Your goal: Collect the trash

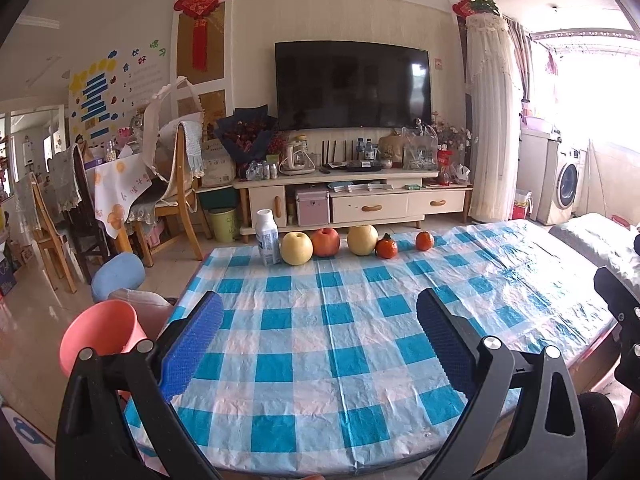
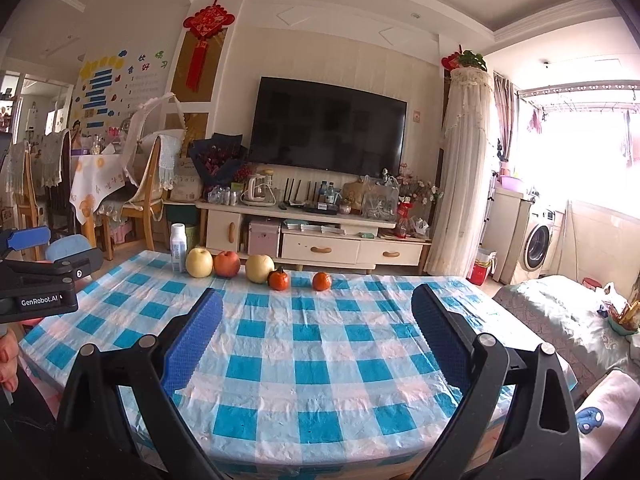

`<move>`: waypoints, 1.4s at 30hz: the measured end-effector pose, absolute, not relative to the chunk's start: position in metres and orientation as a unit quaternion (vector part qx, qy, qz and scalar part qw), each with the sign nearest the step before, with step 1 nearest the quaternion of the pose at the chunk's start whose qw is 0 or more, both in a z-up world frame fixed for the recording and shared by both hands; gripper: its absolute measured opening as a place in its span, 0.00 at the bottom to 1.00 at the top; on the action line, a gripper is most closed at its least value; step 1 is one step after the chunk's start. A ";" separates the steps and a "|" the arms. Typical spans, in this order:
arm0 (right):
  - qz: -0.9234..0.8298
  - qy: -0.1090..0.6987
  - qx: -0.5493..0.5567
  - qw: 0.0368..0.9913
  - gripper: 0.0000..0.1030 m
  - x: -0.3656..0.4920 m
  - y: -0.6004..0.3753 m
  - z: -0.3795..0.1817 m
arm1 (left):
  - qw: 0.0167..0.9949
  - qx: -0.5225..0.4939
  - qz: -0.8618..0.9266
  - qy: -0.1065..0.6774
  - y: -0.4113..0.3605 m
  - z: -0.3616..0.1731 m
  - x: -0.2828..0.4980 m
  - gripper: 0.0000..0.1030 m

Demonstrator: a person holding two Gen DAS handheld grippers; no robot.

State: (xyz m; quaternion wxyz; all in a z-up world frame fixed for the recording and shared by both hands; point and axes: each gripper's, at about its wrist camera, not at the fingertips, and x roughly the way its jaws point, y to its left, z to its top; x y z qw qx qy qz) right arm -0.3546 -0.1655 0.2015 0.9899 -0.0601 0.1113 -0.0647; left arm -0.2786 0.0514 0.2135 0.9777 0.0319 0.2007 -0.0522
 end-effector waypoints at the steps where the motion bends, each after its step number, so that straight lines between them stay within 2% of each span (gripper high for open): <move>1: -0.065 0.110 -0.060 0.990 0.93 -0.355 -0.165 0.202 | 0.978 0.033 -0.052 0.201 0.051 0.213 -0.279 0.93; 16: -0.055 0.126 -0.051 0.989 0.93 -0.346 -0.161 0.196 | 0.973 0.034 -0.050 0.222 0.053 0.195 -0.267 0.93; 30: -0.030 0.179 -0.039 0.983 0.93 -0.308 -0.160 0.152 | 0.963 0.047 -0.054 0.259 0.047 0.151 -0.235 0.93; 42: 0.011 0.313 0.009 0.950 0.93 -0.213 -0.171 0.087 | 0.914 0.016 -0.030 0.405 0.042 0.068 -0.142 0.93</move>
